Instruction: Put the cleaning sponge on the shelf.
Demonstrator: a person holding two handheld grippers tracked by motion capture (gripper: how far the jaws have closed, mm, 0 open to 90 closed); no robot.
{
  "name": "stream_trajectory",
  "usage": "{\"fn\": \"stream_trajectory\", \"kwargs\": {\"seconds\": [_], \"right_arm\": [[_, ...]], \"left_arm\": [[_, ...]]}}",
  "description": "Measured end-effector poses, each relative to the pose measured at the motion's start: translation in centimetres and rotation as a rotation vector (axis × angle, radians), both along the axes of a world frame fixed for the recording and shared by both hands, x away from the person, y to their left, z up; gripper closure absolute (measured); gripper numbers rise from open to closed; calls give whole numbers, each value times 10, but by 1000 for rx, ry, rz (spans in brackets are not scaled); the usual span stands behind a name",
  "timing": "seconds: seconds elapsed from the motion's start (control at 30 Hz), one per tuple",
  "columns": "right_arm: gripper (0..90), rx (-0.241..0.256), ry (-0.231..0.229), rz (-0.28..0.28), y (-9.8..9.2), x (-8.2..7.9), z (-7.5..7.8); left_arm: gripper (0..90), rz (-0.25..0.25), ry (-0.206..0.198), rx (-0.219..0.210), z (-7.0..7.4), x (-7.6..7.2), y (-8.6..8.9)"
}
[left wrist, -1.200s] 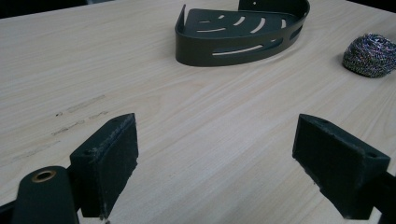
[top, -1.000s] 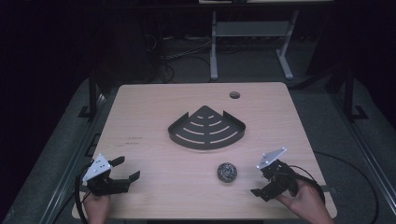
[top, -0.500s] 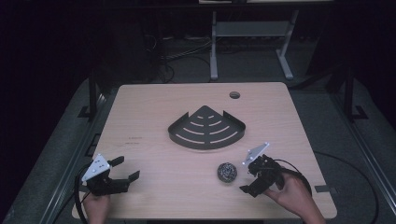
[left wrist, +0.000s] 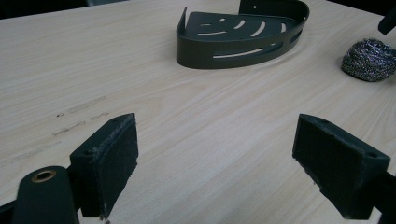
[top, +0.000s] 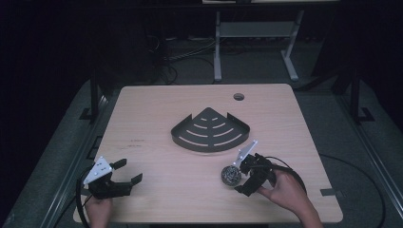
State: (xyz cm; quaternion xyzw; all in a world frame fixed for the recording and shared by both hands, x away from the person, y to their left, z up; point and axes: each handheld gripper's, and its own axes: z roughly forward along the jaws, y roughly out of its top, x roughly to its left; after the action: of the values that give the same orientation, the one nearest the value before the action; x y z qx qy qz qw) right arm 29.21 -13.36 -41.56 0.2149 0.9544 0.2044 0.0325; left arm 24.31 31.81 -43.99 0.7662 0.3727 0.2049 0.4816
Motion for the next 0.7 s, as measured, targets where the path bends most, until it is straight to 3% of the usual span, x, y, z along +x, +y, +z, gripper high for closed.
{"fn": "stream_trajectory", "kwargs": {"seconds": [0.7], "right_arm": [[149, -3, 35, 26, 24, 20, -8]], "left_arm": [[137, -3, -5, 1, 1, 0, 1]]}}
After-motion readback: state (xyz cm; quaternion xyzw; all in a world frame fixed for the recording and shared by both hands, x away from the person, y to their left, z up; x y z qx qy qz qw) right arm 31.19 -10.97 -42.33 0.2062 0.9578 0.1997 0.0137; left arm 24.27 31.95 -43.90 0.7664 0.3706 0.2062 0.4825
